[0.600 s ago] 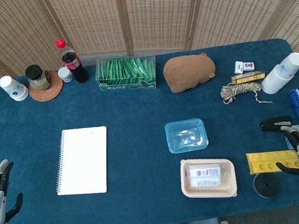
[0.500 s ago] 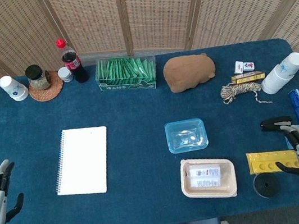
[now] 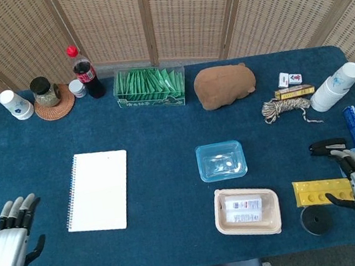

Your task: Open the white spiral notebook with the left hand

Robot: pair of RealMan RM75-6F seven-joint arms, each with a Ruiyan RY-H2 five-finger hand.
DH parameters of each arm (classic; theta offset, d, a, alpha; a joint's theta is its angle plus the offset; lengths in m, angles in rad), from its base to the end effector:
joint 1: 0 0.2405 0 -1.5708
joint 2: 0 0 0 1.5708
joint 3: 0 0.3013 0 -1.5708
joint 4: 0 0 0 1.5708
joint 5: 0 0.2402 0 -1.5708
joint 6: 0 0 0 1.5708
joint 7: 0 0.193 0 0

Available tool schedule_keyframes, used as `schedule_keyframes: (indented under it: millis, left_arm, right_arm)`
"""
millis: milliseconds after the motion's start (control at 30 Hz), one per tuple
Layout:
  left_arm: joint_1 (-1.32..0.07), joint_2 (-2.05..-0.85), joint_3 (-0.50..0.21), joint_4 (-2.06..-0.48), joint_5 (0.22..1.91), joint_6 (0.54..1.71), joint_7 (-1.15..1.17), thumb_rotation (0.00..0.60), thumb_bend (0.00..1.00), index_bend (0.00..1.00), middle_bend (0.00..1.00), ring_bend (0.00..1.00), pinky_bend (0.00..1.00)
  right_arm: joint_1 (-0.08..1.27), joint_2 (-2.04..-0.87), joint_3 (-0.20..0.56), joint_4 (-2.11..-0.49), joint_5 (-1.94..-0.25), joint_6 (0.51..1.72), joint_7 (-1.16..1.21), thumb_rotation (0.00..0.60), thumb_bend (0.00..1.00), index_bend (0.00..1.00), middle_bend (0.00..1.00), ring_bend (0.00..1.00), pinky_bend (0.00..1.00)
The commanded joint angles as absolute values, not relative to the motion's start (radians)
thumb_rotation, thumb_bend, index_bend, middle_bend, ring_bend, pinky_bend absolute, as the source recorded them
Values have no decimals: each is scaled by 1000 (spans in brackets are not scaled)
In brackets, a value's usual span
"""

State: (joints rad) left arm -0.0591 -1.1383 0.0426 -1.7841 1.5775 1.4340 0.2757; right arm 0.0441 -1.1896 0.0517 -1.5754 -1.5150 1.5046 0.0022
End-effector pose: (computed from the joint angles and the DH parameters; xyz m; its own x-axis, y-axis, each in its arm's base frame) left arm -0.3224 0.1993 0.0992 0.4804 0.1433 0.8652 0.8769 -0.0980 -0.4707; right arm -0.3695 -0.2216 0.1308 0.3625 0.0017 0.9320 -0.9319 0.0144 0.3625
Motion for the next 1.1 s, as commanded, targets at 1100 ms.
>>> schedule_keyframes:
  millis: [1100]
  left_arm:
    - [-220,-1442,46,-1739,1456,1168,649,600,351,0,0,0,0]
  right_arm:
    - [15,-1191,56,-1505,-1496,1528,89,600,161,217,227,167,305]
